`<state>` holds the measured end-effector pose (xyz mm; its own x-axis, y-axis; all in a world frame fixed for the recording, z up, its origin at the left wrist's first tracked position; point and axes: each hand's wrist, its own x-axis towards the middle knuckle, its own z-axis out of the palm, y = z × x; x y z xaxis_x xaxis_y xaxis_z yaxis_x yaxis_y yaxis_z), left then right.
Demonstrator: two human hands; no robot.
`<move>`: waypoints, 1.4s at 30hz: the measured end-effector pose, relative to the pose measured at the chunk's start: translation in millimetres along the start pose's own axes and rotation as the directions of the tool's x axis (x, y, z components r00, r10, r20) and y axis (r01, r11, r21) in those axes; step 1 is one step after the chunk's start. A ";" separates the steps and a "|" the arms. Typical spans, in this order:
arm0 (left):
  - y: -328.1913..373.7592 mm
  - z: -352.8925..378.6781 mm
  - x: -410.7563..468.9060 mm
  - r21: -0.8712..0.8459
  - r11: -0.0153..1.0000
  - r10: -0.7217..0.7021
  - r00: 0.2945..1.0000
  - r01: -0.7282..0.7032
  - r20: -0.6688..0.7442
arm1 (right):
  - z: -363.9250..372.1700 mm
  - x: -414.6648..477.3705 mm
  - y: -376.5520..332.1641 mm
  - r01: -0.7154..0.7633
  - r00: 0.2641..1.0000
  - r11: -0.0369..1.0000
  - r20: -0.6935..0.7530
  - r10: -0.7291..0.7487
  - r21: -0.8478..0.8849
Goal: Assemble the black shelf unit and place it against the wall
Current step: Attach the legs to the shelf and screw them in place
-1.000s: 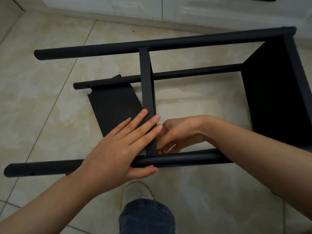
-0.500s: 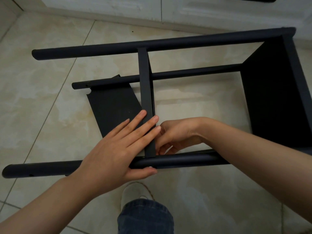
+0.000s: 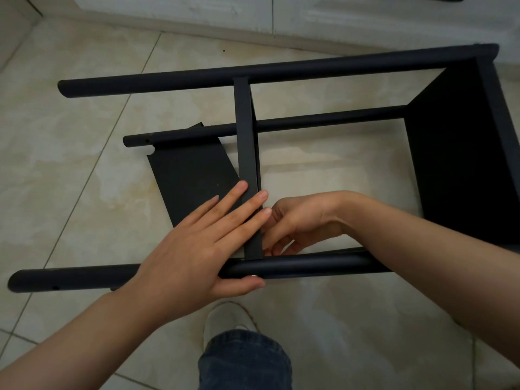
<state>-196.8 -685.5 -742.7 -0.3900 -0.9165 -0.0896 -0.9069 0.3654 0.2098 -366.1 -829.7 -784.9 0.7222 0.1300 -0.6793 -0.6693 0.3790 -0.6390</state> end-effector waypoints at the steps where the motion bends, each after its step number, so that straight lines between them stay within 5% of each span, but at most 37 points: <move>1: -0.2 0.1 0.2 0.000 1.000 0.000 1.000 0.000 -0.001 | 0.2 0.0 0.1 -0.002 1.000 1.000 -0.005 0.002 -0.001; 42: -1.3 3.3 -1.8 0.004 1.000 0.004 1.000 -0.004 -0.010 | 5.7 3.7 0.6 0.022 0.999 0.999 -0.040 -0.023 -0.024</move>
<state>-195.4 -683.8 -746.0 -0.3916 -0.9167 -0.0790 -0.9061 0.3693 0.2064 -362.8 -823.8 -785.8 0.7299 0.0848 -0.6782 -0.6572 0.3597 -0.6623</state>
